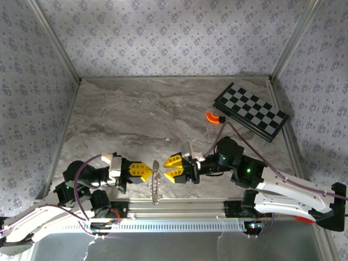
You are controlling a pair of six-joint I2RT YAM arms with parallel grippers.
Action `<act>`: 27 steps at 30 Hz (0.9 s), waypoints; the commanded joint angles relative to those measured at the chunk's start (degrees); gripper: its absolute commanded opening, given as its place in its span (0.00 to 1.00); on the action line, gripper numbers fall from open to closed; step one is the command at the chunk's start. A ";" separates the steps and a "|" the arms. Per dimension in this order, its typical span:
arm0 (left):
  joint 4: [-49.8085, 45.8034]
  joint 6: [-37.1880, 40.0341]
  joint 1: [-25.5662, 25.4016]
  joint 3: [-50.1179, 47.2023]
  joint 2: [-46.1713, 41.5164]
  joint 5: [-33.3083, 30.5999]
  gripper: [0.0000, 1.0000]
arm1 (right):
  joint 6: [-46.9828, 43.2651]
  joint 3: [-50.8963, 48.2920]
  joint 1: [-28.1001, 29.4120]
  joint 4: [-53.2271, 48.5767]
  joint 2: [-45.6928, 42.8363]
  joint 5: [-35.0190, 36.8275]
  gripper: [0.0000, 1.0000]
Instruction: Put the keys on the keyring
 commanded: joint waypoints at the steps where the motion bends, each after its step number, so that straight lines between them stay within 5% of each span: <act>1: 4.06 1.03 -0.52 0.61 -0.64 1.57 0.00 | -1.20 1.94 0.74 2.13 0.51 -0.26 0.28; 27: 2.68 1.36 -0.87 0.61 0.49 0.39 0.00 | -0.85 0.36 2.43 8.69 3.51 2.23 0.24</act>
